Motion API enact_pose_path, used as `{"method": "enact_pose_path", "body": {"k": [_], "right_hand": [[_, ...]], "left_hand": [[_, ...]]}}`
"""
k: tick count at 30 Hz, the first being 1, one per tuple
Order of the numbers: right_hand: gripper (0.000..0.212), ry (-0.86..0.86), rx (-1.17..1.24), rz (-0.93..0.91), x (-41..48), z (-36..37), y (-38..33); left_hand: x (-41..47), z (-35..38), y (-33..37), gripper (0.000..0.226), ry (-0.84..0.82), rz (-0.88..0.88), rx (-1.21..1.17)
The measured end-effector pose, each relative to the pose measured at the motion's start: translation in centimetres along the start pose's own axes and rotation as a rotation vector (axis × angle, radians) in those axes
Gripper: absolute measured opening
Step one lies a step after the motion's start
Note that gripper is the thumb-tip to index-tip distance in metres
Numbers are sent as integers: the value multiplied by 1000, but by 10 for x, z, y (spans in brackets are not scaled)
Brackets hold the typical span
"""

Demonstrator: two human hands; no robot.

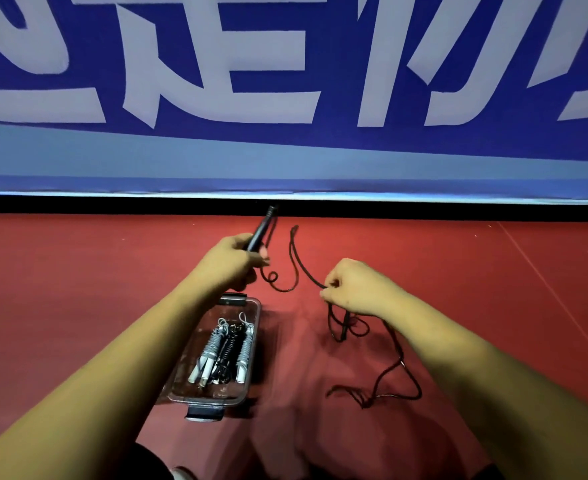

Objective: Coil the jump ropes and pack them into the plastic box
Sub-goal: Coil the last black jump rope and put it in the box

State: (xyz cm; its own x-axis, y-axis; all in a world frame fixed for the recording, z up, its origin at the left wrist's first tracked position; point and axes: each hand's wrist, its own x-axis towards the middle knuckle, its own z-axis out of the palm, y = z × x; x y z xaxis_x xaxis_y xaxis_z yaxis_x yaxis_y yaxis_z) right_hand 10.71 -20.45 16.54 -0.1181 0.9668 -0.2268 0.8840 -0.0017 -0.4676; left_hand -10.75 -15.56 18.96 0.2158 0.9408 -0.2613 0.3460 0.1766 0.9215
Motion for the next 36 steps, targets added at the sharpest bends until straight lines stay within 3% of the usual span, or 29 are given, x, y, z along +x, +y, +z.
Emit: {"method": "enact_pose_path", "body": {"k": [4, 7, 10, 14, 17, 25, 27, 30, 31, 36], "right_hand": [[25, 68, 267, -190, -9, -8, -15], [15, 101, 351, -225, -11, -15, -18], [16, 71, 355, -247, -12, -17, -18], [10, 58, 285, -213, -12, -7, -18], [17, -7, 172, -130, -5, -1, 2], [24, -116, 23, 178, 7, 10, 70], [22, -97, 107, 203, 7, 10, 73], [28, 39, 283, 165, 8, 3, 59], [28, 68, 331, 145, 7, 1, 52], [16, -15, 408, 0, 2, 2, 14]], "left_hand": [[-14, 22, -2, 11, -296, 63, 78], [-17, 28, 1, 4, -339, 58, -20], [-19, 29, 5, 15, -338, 25, -127], [-14, 37, 2, 21, -91, 35, -140], [5, 21, 3, 23, 155, 32, -323], [43, -40, -27, 25, 395, -77, -490], [46, -49, -35, 24, 350, -159, -268], [38, -58, -45, 19, 144, -302, 292], [34, -55, -43, 19, 98, -306, 349], [13, -14, -14, 10, -9, 5, -40]]}}
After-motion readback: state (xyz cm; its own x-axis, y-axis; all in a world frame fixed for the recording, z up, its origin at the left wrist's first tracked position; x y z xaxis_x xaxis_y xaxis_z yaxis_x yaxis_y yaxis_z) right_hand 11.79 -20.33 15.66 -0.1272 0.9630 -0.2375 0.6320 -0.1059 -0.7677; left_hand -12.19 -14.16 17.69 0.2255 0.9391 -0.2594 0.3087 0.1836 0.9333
